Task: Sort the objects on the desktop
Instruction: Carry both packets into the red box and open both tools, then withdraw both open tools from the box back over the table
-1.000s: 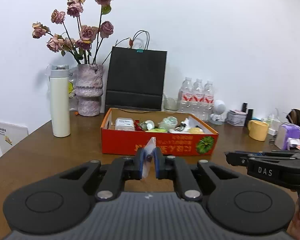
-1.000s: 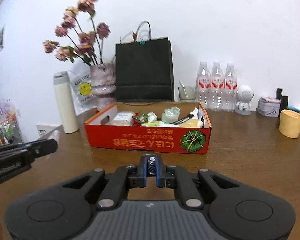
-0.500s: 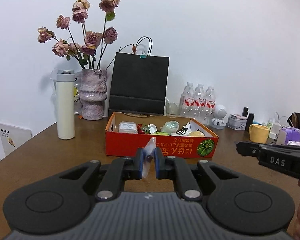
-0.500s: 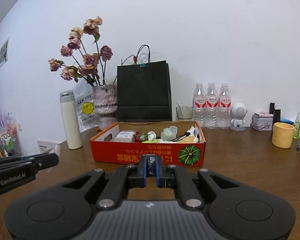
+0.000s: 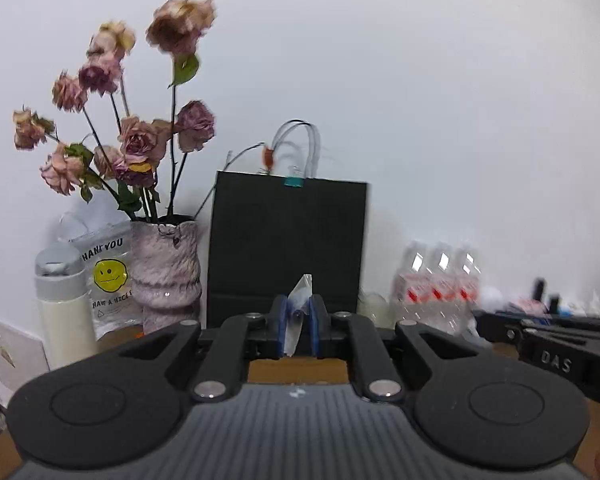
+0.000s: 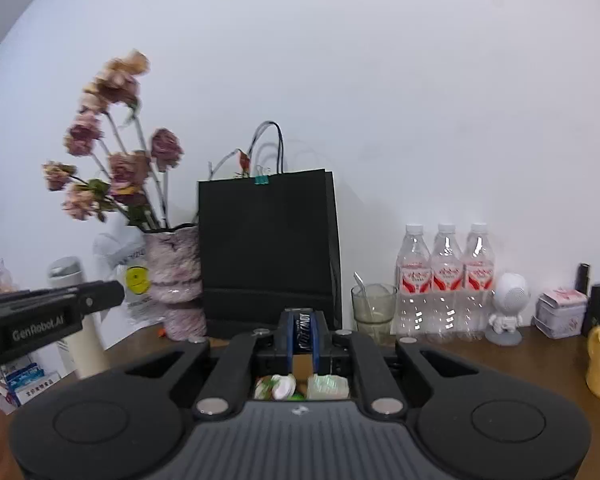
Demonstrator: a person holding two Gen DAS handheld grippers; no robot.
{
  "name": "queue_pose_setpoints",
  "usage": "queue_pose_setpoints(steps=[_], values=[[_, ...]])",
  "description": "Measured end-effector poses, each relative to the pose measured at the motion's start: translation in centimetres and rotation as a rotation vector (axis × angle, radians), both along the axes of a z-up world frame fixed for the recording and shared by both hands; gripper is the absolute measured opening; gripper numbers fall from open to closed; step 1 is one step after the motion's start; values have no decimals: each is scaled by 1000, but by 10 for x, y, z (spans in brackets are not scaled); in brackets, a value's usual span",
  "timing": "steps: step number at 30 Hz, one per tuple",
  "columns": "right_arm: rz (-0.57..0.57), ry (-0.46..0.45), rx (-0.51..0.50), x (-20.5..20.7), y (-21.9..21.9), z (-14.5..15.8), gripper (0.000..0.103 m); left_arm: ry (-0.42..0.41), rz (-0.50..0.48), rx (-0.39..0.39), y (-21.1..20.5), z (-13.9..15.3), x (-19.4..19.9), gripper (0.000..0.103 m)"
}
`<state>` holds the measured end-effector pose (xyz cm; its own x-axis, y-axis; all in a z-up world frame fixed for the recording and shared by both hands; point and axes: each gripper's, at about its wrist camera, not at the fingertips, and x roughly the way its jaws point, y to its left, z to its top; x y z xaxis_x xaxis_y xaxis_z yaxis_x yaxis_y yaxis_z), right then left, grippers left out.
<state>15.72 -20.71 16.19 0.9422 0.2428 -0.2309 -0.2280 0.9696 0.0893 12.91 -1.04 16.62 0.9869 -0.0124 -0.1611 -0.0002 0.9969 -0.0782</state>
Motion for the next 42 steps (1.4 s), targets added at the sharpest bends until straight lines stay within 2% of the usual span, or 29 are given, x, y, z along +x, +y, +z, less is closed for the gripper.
queue_pose_setpoints(steps=[3,6,9,10,12,15,20,22,23,26,28,29,31,32,33,34,35,38,39,42], values=[[29,104,6,42,3,4,8,88,-17,-19,7,2,37,12],[60,288,-21,89,13,-7,8,247,-22,-47,17,-3,79,12],[86,481,5,128,19,-23,8,430,1,-9,23,-24,117,12],[81,523,8,137,22,-28,8,494,4,-21,27,-33,127,12],[99,608,-7,154,29,-37,8,612,-16,-61,35,-49,139,12],[138,779,4,175,38,-58,8,740,-43,-1,36,-69,151,12],[188,956,-42,176,57,-96,8,900,-96,28,38,-95,153,12],[168,992,-70,175,61,-108,8,946,-89,32,38,-107,155,14],[164,1001,-74,175,62,-113,9,940,-82,50,37,-107,155,14],[141,1009,-81,170,64,-119,12,956,-104,35,35,-105,154,26],[150,1011,-83,168,65,-111,25,965,-100,47,32,-97,150,50],[148,1001,-76,166,63,-102,38,960,-98,55,32,-91,150,52],[144,968,-66,163,57,-78,51,947,-91,47,34,-73,148,55],[126,942,-77,161,54,-63,63,934,-85,40,34,-62,147,57],[103,913,-97,158,51,-50,78,920,-75,36,35,-51,145,64],[79,878,-118,153,47,-35,83,912,-68,38,35,-39,143,72],[60,849,-130,148,42,-22,87,904,-61,40,34,-29,141,76],[25,803,-136,137,26,7,88,890,-24,30,33,1,135,93],[14,790,-140,134,22,14,90,887,-5,23,32,9,132,103],[-26,762,-155,128,10,27,97,888,12,16,20,22,127,103]])
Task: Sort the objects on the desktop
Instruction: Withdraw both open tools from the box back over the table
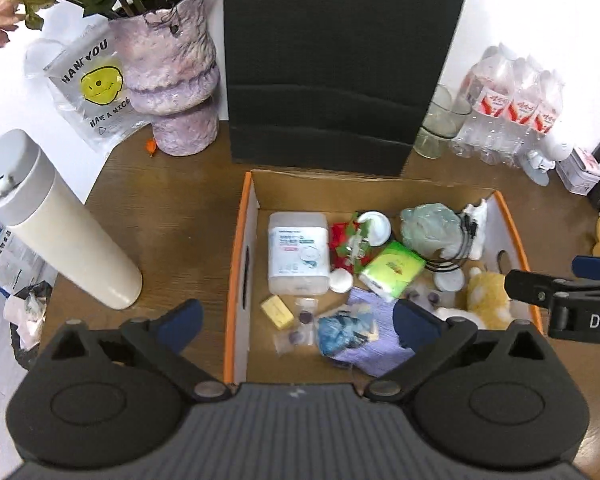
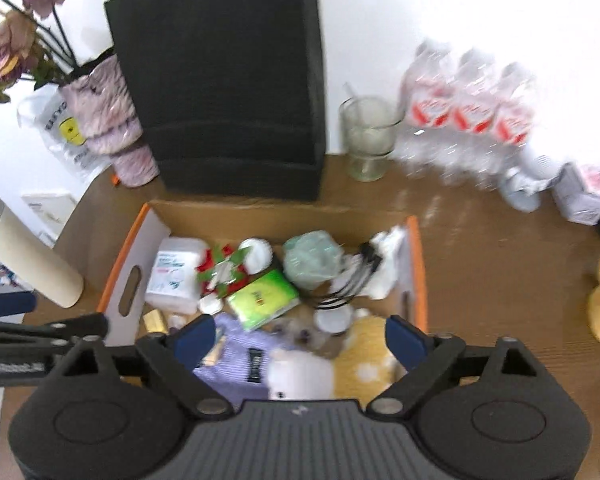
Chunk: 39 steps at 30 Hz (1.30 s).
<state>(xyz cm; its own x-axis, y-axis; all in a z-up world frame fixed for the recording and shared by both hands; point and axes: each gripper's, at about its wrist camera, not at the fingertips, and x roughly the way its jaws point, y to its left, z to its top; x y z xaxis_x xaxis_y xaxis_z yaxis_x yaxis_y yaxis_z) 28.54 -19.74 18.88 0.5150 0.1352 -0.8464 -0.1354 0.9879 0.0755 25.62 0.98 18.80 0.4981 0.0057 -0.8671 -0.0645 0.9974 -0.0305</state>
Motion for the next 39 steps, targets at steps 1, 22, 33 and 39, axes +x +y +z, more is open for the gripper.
queue_pose_setpoints(steps=[1,22,33,39], values=[[-12,-16,1,-2,0,0,97,0,-6,1,-4,1,-2,103],[-40,-547,32,-89,-7,-55,103,-627,-10,82,-34,-42,-106,103],[7,-441,20,-218,-9,-136,103,-468,-5,-35,-13,-115,-228,103],[0,-373,31,-264,-2,-166,103,-406,-7,-7,-14,-152,-270,103]])
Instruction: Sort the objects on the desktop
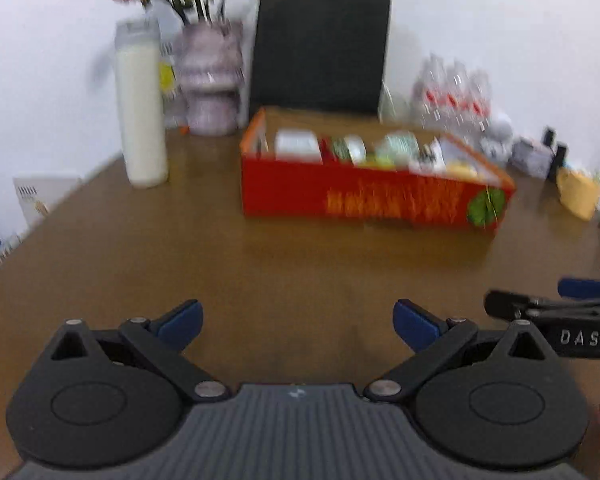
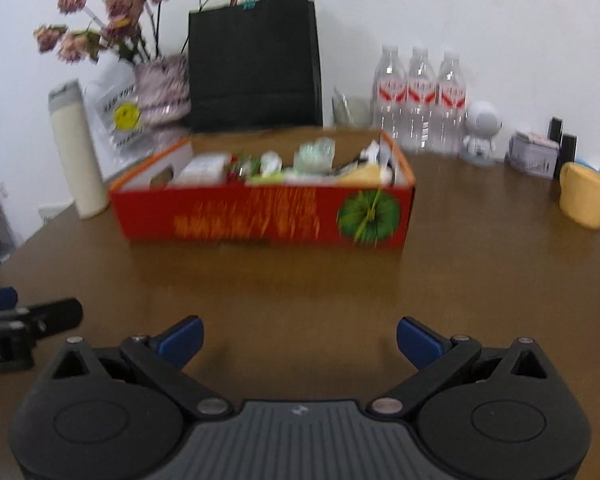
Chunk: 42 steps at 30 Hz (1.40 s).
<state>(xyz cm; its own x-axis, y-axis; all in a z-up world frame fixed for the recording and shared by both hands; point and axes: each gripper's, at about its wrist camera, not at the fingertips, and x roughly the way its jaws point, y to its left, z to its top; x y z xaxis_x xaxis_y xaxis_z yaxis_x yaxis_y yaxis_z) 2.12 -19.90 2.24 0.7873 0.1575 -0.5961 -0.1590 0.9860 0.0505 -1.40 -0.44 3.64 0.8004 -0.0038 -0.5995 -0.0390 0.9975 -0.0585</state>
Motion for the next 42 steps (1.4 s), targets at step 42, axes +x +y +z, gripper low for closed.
queue_pose_setpoints(steps=[42], values=[[-39,57,-44,3,18,-26,103,58,9,66,-1,-34,18,103]])
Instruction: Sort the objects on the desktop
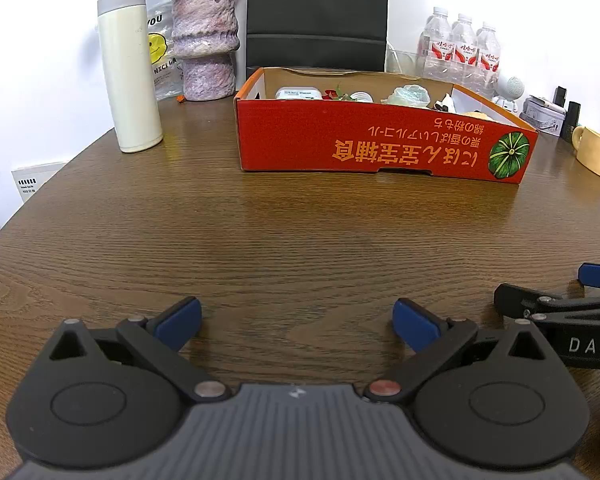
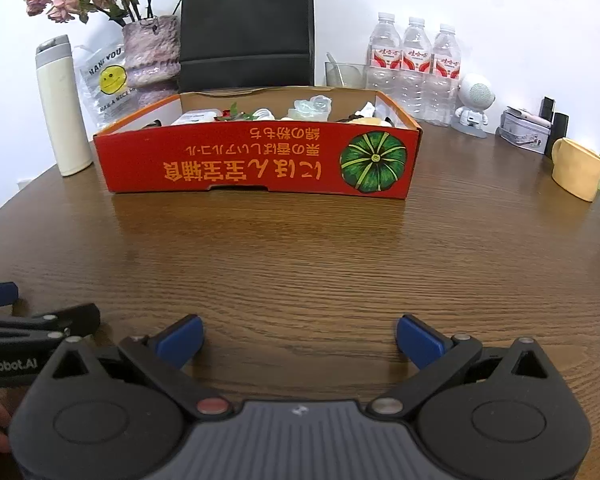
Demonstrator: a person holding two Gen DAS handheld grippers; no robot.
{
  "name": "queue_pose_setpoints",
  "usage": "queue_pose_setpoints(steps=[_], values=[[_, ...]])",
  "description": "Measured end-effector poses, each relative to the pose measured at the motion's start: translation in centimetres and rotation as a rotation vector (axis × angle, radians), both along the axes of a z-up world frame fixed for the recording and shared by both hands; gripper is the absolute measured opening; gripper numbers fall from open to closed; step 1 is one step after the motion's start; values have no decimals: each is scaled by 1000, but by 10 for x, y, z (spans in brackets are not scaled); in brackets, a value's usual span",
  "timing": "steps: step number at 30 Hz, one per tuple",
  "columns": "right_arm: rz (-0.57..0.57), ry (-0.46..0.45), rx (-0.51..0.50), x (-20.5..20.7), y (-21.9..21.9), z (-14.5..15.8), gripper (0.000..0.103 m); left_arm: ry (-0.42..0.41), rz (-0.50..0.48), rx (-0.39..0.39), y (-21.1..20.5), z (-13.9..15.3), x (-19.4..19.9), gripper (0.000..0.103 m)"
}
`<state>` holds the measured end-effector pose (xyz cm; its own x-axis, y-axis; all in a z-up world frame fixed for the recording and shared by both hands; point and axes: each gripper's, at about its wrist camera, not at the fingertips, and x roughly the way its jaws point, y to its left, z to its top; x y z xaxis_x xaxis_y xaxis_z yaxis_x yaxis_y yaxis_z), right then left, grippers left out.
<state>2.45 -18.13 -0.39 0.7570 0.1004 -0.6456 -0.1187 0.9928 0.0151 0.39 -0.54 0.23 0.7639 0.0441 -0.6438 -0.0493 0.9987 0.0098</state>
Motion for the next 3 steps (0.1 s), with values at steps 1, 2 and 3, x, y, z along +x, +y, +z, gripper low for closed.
queue_pose_setpoints(steps=[1,2,3], values=[[5,0,0,0,0,0,103,0,0,0,0,0,0,103],[5,0,1,0,0,0,103,0,0,1,0,0,0,103],[6,0,1,0,0,0,103,0,0,1,0,0,0,103]])
